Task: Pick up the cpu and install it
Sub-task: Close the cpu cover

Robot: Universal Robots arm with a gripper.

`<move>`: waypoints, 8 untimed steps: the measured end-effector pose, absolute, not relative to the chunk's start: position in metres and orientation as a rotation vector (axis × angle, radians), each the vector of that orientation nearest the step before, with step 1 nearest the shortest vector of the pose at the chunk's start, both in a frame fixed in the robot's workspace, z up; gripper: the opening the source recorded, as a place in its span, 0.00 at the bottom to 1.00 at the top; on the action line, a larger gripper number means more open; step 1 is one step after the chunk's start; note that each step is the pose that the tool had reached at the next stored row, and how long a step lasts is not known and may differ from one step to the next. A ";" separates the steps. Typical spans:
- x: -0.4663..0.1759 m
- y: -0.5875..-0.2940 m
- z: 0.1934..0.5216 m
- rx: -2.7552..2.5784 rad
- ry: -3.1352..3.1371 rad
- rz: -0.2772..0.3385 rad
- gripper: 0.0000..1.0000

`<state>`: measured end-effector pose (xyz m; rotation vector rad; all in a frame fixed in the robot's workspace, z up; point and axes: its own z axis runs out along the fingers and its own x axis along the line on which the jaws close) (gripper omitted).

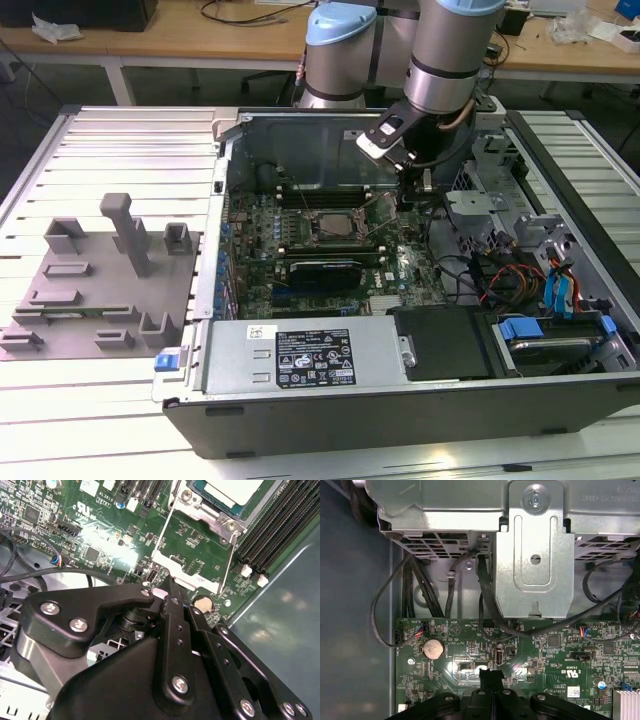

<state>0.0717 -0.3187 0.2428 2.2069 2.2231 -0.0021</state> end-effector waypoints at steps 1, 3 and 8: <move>0.071 -0.319 0.243 2.207 2.223 -0.002 0.11; 0.069 -0.318 0.243 2.207 2.223 -0.002 0.11; 0.060 -0.317 0.243 2.207 2.222 -0.001 0.11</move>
